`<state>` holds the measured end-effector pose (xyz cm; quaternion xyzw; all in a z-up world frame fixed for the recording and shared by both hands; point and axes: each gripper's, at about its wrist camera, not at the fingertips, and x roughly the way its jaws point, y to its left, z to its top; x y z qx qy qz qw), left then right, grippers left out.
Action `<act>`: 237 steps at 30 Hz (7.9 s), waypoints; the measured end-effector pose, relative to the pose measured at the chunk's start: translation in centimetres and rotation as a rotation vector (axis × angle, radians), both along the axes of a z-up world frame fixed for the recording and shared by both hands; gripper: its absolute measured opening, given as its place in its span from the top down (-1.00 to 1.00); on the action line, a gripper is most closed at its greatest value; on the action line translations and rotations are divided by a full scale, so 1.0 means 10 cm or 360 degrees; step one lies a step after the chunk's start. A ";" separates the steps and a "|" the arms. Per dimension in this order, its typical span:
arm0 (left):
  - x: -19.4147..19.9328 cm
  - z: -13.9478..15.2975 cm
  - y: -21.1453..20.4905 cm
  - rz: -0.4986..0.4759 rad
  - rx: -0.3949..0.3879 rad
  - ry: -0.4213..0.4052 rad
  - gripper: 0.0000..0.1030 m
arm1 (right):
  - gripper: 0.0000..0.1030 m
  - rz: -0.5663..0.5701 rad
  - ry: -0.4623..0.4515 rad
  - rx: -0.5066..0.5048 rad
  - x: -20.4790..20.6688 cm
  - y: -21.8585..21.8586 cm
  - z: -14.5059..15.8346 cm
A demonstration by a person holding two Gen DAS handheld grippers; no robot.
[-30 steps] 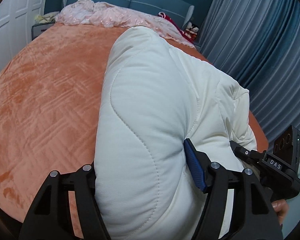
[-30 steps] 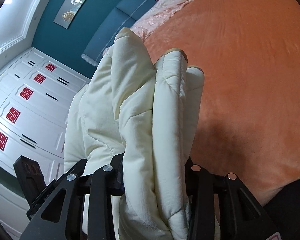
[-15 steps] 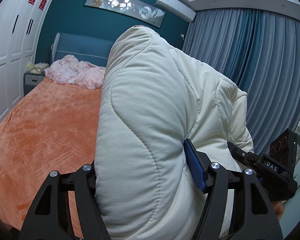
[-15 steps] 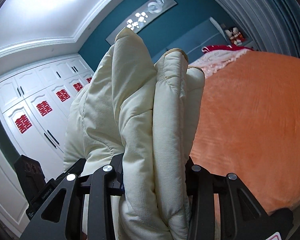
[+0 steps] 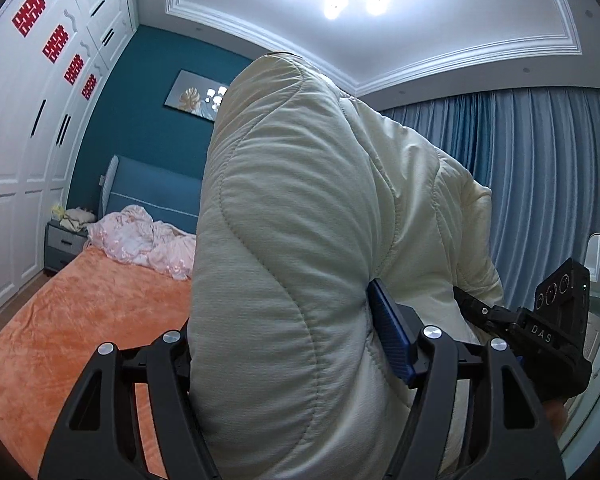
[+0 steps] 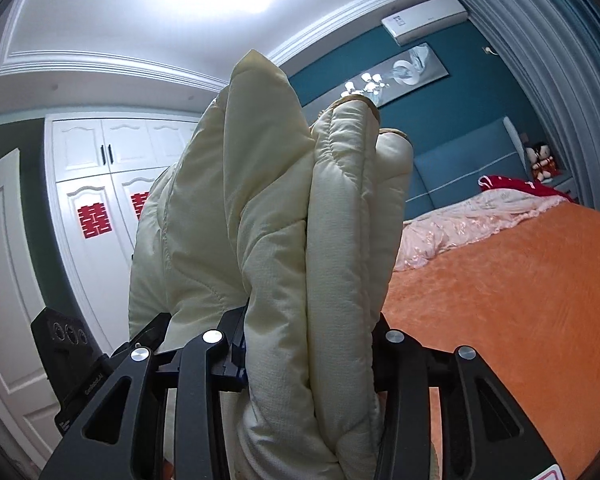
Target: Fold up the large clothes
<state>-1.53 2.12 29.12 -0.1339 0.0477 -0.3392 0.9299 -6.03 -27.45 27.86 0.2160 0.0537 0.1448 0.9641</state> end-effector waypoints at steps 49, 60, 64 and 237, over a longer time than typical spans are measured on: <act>3.43 -3.58 -0.06 0.0116 0.0228 0.1278 -0.34 | 0.23 0.0034 0.1198 0.0138 3.33 0.14 -3.32; 3.44 -3.92 -0.10 0.0161 0.0271 0.1341 -0.45 | 0.05 0.0033 0.1260 0.0171 3.43 0.07 -3.72; 3.45 -3.94 -0.11 0.0180 0.0277 0.1332 -0.50 | 0.00 0.0032 0.1253 0.0170 3.44 0.06 -3.76; 0.58 -2.43 -0.56 0.0764 0.0990 0.1028 -0.72 | -0.41 -0.0299 0.1117 -0.0729 0.60 0.89 -2.31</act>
